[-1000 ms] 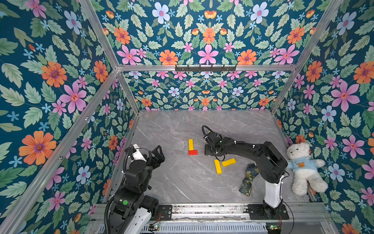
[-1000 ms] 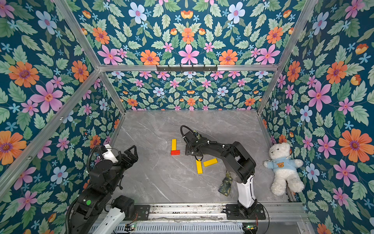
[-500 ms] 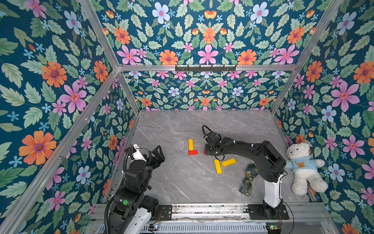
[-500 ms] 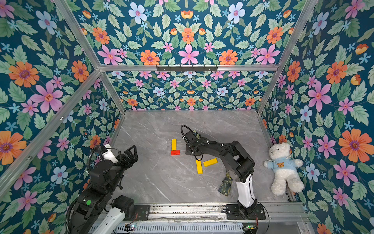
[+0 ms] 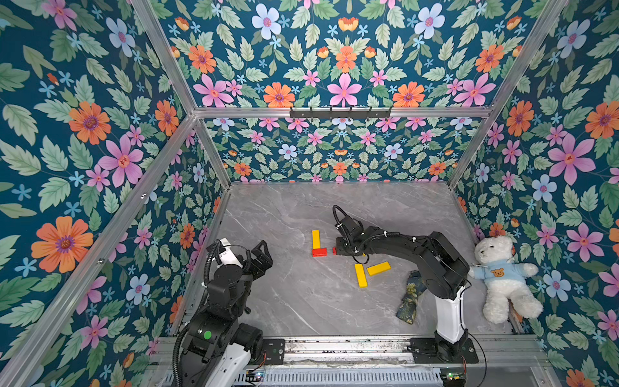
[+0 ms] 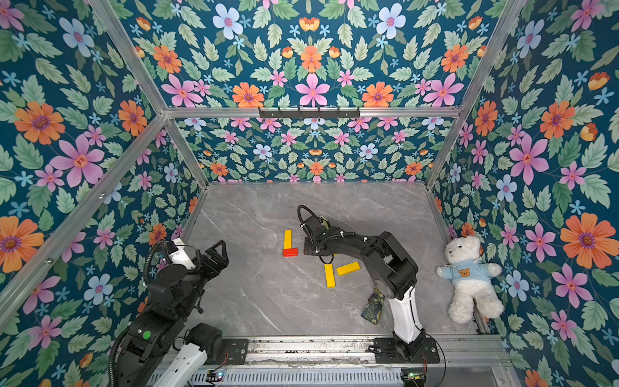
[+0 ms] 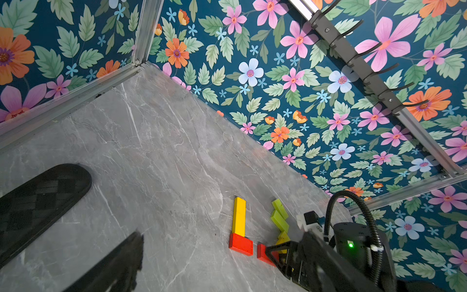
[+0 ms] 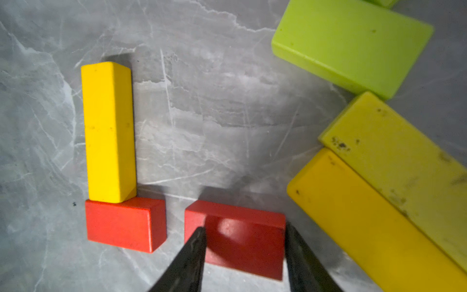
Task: Assemble the letter h with building blocks
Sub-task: Assemble the building block at the center of the board.
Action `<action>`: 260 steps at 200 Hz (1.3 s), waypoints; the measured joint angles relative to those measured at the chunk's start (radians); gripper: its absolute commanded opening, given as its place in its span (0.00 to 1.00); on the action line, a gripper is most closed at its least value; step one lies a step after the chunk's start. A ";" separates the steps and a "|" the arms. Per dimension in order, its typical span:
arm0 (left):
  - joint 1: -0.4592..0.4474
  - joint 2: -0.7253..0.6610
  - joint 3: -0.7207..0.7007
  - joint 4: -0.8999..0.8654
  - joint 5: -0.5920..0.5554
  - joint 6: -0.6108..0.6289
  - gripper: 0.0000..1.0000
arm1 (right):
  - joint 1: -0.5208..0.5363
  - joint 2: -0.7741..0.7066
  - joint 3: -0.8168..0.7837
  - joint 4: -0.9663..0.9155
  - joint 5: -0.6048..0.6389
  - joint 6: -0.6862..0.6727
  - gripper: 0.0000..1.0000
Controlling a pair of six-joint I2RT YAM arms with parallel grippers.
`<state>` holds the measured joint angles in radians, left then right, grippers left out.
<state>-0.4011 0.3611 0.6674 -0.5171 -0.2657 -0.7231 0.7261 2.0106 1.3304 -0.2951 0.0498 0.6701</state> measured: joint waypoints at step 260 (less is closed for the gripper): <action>0.000 0.000 -0.007 0.000 -0.003 0.000 1.00 | 0.030 0.049 0.077 -0.024 -0.029 0.008 0.59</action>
<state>-0.4011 0.3611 0.6605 -0.5171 -0.2691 -0.7231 0.7563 2.0594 1.4071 -0.3187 0.0212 0.6781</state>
